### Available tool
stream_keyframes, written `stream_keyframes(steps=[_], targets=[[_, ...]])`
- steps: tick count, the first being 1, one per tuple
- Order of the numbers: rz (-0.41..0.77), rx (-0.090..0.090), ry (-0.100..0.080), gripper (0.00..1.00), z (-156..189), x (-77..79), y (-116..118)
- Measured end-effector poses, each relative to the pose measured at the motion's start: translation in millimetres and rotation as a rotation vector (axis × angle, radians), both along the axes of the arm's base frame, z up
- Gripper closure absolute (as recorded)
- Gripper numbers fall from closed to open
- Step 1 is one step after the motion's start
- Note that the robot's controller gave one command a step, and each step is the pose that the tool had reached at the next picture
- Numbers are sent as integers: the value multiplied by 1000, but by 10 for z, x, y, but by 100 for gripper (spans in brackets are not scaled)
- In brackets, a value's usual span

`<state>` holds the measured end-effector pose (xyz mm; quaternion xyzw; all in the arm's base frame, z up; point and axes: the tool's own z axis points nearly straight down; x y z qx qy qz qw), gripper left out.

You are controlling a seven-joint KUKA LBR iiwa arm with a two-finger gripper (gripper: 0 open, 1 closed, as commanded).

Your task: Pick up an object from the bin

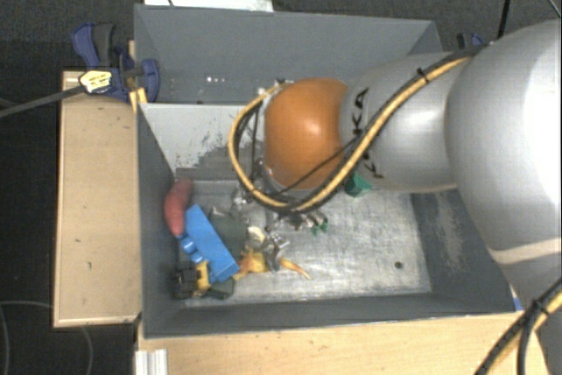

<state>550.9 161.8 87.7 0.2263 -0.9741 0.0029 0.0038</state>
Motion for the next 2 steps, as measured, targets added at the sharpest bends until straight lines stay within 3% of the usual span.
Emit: stream_keyframes(steps=[1,2], targets=[[-1,0,0,100,0,0,0],[-12,9,-9,100,1149,-257,155]])
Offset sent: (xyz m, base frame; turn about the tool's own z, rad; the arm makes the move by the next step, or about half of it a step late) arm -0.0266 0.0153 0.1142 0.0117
